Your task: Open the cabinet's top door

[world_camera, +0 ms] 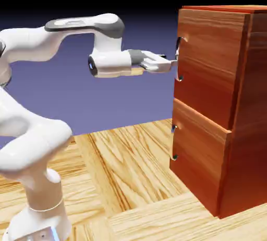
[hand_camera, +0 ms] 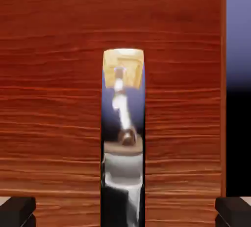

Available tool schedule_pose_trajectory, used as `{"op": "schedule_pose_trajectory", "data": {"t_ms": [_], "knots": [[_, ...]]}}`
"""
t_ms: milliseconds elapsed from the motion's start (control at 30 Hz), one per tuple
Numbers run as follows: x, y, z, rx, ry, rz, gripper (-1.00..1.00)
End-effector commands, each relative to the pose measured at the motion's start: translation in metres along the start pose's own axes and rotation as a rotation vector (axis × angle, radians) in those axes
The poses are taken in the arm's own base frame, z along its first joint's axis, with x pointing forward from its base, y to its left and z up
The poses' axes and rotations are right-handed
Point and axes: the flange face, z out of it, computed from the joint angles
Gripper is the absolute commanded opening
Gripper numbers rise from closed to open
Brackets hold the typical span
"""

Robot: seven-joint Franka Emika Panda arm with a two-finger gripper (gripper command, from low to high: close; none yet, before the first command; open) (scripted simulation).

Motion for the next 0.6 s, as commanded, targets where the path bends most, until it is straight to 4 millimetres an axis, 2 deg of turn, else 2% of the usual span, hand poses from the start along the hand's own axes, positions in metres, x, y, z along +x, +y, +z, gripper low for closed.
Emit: {"op": "schedule_pose_trajectory", "data": {"t_ms": [0, 33, 67, 267, 567], "knots": [[0.0, -0.001, 0.01, -0.001, 0.0, 0.002, 0.0], [0.0, -0.001, 0.01, -0.001, 0.0, 0.002, -1.0], [0.0, -0.001, 0.01, -0.001, 0.0, 0.002, -1.0], [-0.016, -0.016, -0.025, -0.097, 0.096, 0.002, -1.0], [-0.049, -0.05, -0.076, -0.259, 0.258, 0.002, -1.0]]}}
